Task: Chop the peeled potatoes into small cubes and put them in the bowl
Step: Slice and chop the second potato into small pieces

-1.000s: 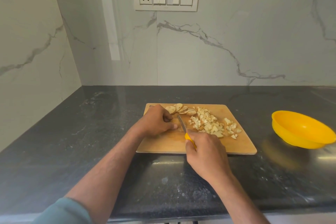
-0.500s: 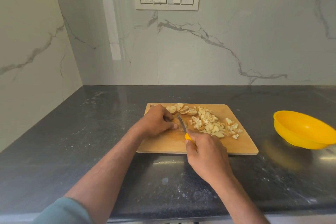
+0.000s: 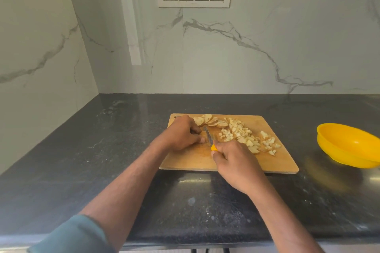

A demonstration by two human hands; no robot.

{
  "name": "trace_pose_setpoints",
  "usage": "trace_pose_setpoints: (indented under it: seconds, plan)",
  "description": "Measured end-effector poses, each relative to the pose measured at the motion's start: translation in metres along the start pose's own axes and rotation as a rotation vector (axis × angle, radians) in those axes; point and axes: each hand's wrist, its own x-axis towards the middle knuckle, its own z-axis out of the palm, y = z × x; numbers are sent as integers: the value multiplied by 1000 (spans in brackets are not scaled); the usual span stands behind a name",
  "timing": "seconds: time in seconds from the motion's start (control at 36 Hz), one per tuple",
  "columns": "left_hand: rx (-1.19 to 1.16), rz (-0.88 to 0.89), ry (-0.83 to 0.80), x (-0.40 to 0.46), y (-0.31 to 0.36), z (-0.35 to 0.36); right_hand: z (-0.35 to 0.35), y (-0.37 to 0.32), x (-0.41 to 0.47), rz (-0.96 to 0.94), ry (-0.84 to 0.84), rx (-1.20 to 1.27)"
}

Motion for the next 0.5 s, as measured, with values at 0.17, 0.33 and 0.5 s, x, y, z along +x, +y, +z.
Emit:
trace_pose_setpoints:
  seconds: [0.17, 0.33, 0.5]
  plan:
    - [17, 3, 15, 2, 0, 1, 1, -7, 10, 28, -70, -94]
    - [30, 1, 27, 1, 1, 3, 2, -19, 13, 45, -73, -195]
    - [23, -32, 58, -2, 4, 8, -2, -21, 10, 51, -87, -217]
